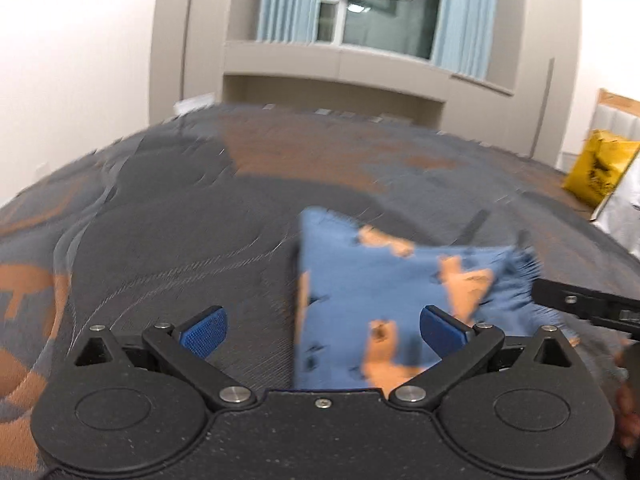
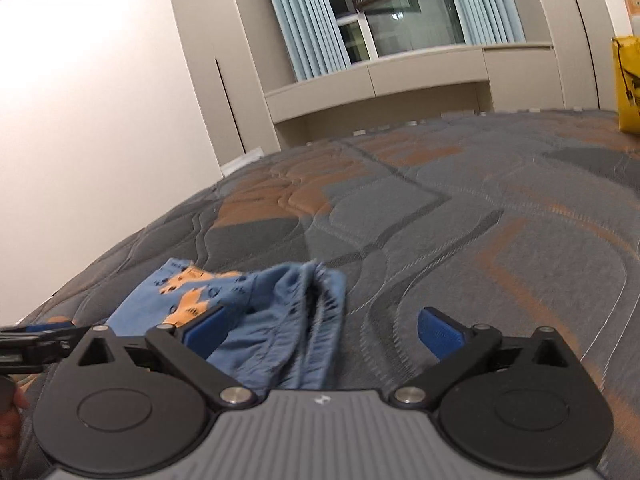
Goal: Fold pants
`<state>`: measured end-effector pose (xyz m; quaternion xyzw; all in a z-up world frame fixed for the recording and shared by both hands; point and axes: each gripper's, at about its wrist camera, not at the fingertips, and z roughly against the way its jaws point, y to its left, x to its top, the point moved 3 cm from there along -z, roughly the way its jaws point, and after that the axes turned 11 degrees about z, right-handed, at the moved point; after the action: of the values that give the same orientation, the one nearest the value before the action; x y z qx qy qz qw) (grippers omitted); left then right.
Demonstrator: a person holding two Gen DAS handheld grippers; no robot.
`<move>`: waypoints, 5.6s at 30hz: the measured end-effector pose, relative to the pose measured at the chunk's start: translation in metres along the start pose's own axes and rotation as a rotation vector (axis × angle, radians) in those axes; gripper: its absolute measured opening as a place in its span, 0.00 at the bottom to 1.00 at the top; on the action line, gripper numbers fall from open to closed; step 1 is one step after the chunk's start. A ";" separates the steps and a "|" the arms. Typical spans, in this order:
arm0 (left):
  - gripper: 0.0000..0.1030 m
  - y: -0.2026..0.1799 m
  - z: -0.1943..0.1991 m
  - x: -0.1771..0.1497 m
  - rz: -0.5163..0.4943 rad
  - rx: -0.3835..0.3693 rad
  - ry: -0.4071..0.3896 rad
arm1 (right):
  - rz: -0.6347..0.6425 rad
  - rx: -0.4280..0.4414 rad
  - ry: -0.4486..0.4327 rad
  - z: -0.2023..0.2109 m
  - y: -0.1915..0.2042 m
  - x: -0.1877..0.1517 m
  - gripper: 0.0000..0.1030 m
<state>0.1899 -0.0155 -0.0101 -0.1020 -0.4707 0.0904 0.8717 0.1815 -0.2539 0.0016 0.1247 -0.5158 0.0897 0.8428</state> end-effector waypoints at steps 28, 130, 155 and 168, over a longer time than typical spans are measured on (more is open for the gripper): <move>0.99 -0.004 -0.048 0.042 -0.171 0.020 -0.048 | 0.146 -0.182 0.070 -0.029 0.005 0.029 1.00; 1.00 0.016 -0.010 -0.024 -0.064 -0.089 0.071 | -0.051 -0.120 0.090 0.030 0.024 -0.043 1.00; 1.00 0.032 0.001 0.018 -0.001 -0.136 0.029 | -0.036 0.014 -0.001 0.034 0.020 -0.023 1.00; 1.00 0.026 -0.025 0.003 0.003 -0.249 0.095 | -0.044 0.173 0.085 -0.048 -0.015 0.011 1.00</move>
<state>0.2108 0.0082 -0.0281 -0.2141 -0.4362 0.0279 0.8736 0.2315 -0.2529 -0.0113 0.2043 -0.4672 0.1206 0.8517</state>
